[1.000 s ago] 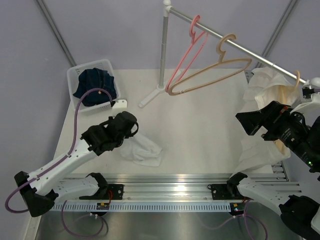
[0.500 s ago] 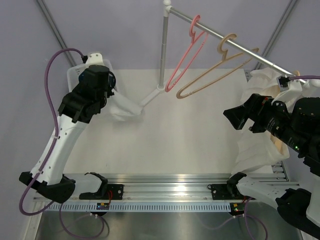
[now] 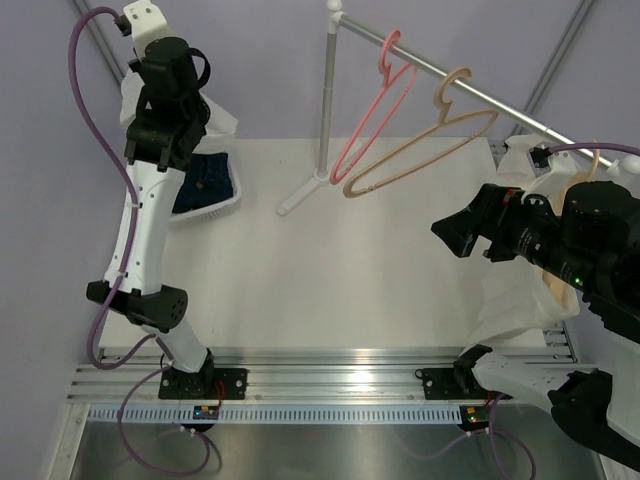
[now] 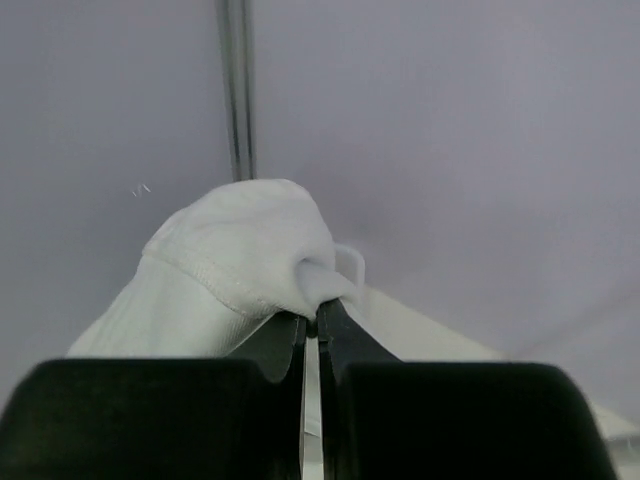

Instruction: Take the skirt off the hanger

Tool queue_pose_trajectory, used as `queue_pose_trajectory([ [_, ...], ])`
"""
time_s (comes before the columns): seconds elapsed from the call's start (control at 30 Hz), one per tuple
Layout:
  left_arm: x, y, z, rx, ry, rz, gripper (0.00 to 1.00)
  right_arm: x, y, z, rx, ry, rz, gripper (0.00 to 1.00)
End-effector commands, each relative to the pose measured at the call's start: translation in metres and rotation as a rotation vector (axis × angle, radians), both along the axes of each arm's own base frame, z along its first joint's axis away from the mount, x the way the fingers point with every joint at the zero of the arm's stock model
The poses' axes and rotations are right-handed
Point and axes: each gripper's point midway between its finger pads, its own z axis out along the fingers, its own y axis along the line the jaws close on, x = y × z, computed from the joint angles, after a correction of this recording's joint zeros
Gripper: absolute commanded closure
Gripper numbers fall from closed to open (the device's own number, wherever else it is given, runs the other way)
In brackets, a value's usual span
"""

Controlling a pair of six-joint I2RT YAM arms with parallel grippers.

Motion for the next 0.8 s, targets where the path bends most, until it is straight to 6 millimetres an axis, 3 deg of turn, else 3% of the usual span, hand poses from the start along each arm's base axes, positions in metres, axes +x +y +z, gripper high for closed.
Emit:
queue_pose_trajectory([
  [0.0,-0.001,0.030,0.037,-0.025,-0.206,0.251,1.00,-0.018,-0.006,-0.020,-0.052,0.095,0.029,0.01],
  [0.03,0.002,0.035,0.028,-0.004,-0.191,0.331,1.00,-0.020,-0.007,-0.021,-0.050,0.094,0.027,0.01],
  [0.07,0.002,0.031,0.045,0.047,-0.241,0.353,1.00,-0.021,-0.007,-0.022,-0.051,0.099,0.031,0.00],
  [0.1,0.012,0.025,0.029,0.100,-0.210,0.377,1.00,-0.022,-0.007,-0.026,-0.057,0.115,0.032,0.00],
  [0.17,0.014,0.019,0.028,0.161,-0.236,0.431,1.00,-0.027,-0.009,-0.030,-0.056,0.127,0.035,0.01],
  [0.27,0.038,0.013,-0.015,0.216,-0.204,0.459,1.00,-0.033,-0.007,-0.039,-0.052,0.161,0.053,0.01],
  [0.33,0.052,0.014,-0.059,0.248,-0.147,0.471,1.00,-0.036,-0.010,-0.040,-0.065,0.171,0.054,0.01],
  [0.37,0.056,0.025,-0.073,0.234,-0.156,0.502,1.00,-0.037,-0.011,-0.040,-0.072,0.174,0.053,0.00],
  [0.47,0.079,0.050,-0.142,0.215,-0.061,0.550,1.00,-0.039,-0.015,-0.036,-0.095,0.175,0.049,0.01],
  [0.57,0.086,0.075,-0.184,0.200,-0.023,0.568,1.00,-0.040,-0.017,-0.032,-0.106,0.170,0.055,0.01],
  [0.77,0.082,0.125,-0.218,0.191,0.038,0.643,1.00,-0.028,-0.008,-0.039,-0.141,0.194,0.078,0.00],
])
